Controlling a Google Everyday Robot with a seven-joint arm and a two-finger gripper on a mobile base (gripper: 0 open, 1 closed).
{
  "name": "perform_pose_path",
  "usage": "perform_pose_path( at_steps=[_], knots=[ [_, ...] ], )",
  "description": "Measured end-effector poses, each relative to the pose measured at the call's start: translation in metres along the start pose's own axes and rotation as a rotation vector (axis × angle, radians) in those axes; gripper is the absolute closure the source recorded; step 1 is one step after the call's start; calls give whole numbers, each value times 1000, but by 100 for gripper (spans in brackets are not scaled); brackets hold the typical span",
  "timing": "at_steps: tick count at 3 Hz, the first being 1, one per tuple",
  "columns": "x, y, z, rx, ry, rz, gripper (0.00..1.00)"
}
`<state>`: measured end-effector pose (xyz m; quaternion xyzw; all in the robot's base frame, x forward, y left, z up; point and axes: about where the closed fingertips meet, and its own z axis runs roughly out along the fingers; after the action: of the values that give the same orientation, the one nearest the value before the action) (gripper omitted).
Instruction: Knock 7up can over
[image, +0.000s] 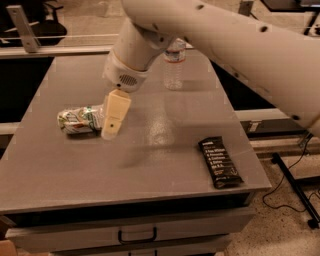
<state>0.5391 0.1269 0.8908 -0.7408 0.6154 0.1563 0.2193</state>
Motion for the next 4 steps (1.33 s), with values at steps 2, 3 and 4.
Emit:
perform_pose_path(
  at_steps=[2,3,4],
  knots=[
    [26,18,-89,265,-308,-1,0],
    [48,25,-121,328,-354,20,0],
    [48,25,-121,328,-353,21,0]
  ],
)
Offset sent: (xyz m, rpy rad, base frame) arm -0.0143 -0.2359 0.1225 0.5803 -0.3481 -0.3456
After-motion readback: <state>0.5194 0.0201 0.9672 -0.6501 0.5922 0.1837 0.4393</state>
